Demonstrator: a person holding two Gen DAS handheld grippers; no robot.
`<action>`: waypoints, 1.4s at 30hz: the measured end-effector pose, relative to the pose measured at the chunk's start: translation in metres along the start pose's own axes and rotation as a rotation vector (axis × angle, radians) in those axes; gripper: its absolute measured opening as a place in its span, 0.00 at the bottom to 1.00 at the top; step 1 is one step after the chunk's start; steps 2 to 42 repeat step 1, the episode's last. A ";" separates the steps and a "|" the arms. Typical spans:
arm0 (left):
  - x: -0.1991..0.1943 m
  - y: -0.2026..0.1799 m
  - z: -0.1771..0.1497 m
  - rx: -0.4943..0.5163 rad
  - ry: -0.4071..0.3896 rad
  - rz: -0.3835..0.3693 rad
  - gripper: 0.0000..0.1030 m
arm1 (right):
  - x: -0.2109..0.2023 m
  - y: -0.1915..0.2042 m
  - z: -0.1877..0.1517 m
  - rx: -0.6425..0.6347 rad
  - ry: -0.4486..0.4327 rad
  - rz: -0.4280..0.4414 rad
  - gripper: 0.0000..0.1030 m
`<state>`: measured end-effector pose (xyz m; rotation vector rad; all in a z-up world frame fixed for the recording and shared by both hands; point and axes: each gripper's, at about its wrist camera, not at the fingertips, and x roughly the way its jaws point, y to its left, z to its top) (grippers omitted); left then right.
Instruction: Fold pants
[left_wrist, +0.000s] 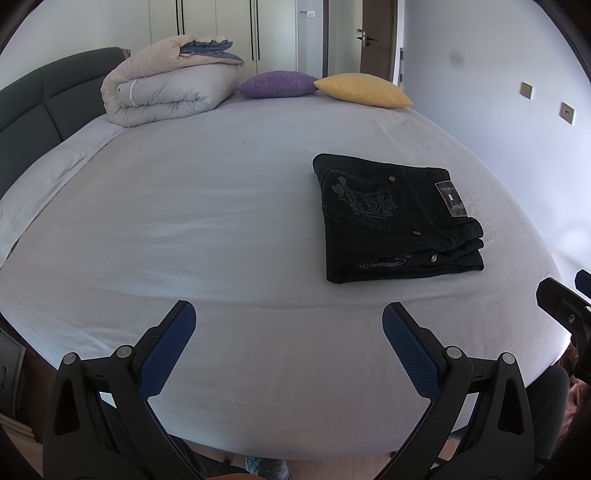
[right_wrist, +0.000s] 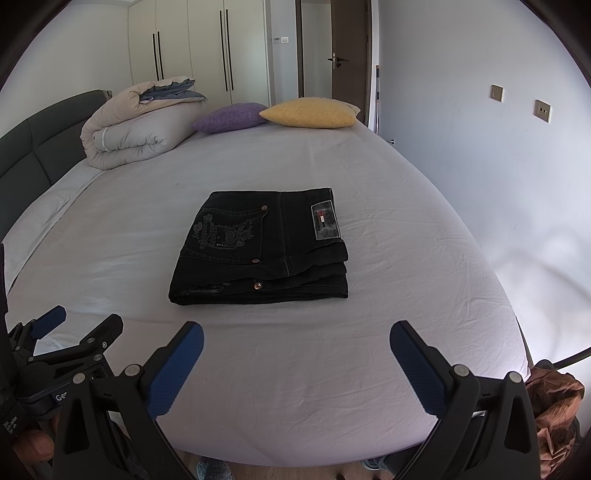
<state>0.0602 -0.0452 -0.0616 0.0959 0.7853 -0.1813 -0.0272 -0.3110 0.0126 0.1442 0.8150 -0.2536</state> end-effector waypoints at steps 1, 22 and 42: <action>-0.001 0.000 0.000 0.003 -0.003 -0.003 1.00 | 0.000 0.000 0.001 0.000 0.000 0.000 1.00; -0.001 0.000 0.000 0.003 -0.003 -0.003 1.00 | 0.000 0.000 0.001 0.000 0.000 0.000 1.00; -0.001 0.000 0.000 0.003 -0.003 -0.003 1.00 | 0.000 0.000 0.001 0.000 0.000 0.000 1.00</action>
